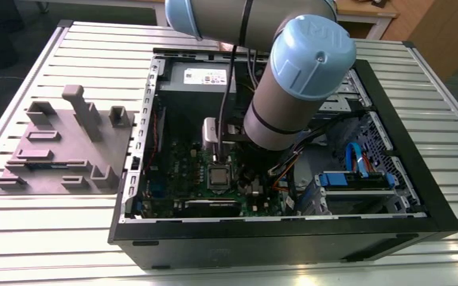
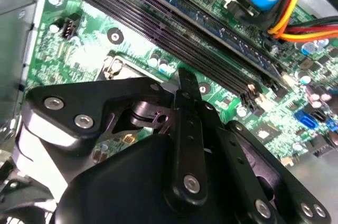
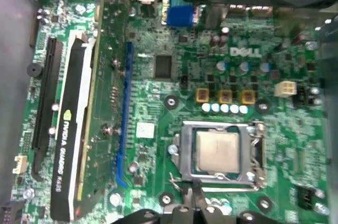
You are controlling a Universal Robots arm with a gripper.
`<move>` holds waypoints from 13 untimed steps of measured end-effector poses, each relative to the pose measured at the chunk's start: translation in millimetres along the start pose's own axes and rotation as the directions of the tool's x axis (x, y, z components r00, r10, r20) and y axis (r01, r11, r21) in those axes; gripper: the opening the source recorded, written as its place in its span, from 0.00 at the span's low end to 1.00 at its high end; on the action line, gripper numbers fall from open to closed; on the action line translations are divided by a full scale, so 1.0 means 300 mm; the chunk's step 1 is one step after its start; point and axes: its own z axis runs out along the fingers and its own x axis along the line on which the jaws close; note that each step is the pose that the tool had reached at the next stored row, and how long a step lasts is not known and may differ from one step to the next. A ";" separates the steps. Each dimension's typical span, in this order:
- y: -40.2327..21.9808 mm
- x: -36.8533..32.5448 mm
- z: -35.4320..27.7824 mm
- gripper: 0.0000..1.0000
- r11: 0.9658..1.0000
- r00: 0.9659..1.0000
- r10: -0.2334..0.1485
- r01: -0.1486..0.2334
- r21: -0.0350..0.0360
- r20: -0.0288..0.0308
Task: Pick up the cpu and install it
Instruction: 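Install the first cpu locking lever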
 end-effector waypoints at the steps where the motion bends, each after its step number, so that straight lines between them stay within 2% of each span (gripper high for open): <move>1: 0.001 0.000 -0.010 0.11 1.000 1.000 0.000 0.000 0.000 0.003; 6: 0.008 -0.003 -0.061 0.11 1.000 1.000 -0.002 0.002 0.000 0.012; 13: 0.016 -0.006 -0.120 0.11 1.000 1.000 -0.002 0.002 0.000 0.016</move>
